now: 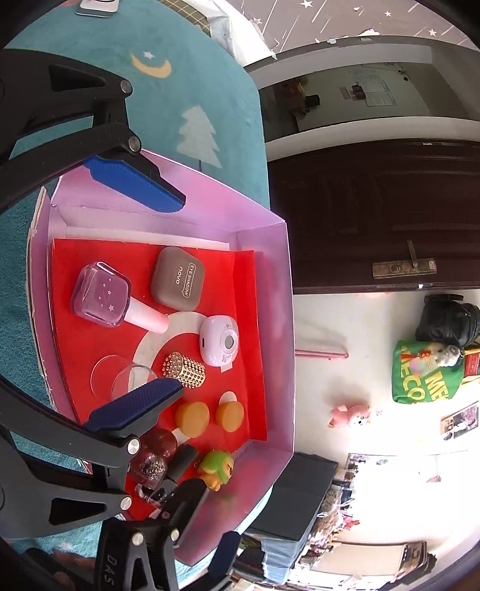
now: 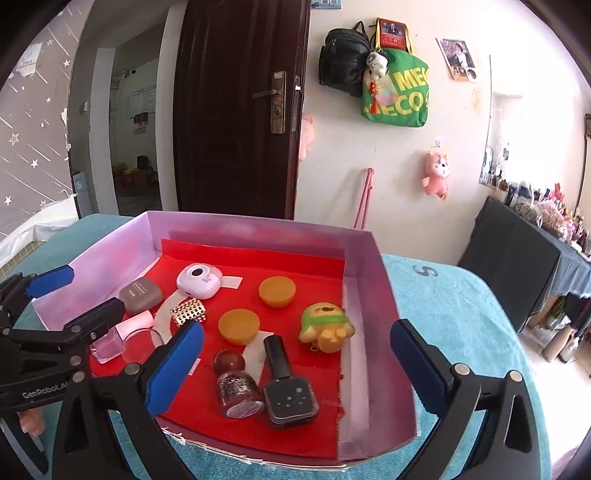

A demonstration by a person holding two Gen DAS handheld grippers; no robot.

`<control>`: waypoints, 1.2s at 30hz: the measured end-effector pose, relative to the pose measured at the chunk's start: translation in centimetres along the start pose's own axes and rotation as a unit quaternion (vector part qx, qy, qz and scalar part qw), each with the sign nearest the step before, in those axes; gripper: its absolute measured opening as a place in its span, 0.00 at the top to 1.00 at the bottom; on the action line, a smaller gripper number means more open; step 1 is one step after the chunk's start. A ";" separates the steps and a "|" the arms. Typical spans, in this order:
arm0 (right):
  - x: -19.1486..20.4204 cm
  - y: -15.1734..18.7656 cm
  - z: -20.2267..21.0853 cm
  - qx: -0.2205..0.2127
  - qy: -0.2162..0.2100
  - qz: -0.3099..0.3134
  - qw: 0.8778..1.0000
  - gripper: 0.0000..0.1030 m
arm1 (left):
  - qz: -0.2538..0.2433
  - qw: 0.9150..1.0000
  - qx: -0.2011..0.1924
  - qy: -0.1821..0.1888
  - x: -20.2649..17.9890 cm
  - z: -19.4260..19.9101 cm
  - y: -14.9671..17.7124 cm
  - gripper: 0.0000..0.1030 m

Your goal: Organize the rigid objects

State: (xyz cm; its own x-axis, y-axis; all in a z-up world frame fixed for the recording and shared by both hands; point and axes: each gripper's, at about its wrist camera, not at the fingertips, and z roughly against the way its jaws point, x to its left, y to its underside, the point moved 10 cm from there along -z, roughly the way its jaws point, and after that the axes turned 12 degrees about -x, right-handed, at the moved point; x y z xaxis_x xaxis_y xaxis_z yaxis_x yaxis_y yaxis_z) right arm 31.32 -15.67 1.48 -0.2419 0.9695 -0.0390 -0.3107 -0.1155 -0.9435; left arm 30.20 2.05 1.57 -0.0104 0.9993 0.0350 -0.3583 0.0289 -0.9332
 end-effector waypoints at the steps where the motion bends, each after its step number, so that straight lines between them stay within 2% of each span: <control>1: 0.0 0.2 -0.2 0.002 -0.003 -0.003 1.000 0.00 | 0.002 1.000 -0.002 -0.001 0.1 0.1 0.0 0.11; 12: -0.5 1.0 -0.8 0.012 -0.003 -0.024 1.000 0.00 | -0.002 1.000 0.005 -0.006 0.2 -0.1 0.2 0.11; 36: -0.4 1.2 -0.7 0.016 -0.001 -0.015 1.000 0.00 | 0.004 1.000 0.011 -0.008 0.7 -0.6 0.2 0.11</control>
State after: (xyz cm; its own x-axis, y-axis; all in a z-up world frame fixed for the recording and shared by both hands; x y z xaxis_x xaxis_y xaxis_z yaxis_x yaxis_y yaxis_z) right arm 31.71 -16.08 0.17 -0.2339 0.9722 -0.0108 -0.3467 -0.0938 -0.9333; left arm 30.72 2.73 1.22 -0.0277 0.9991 0.0327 -0.3782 0.0198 -0.9255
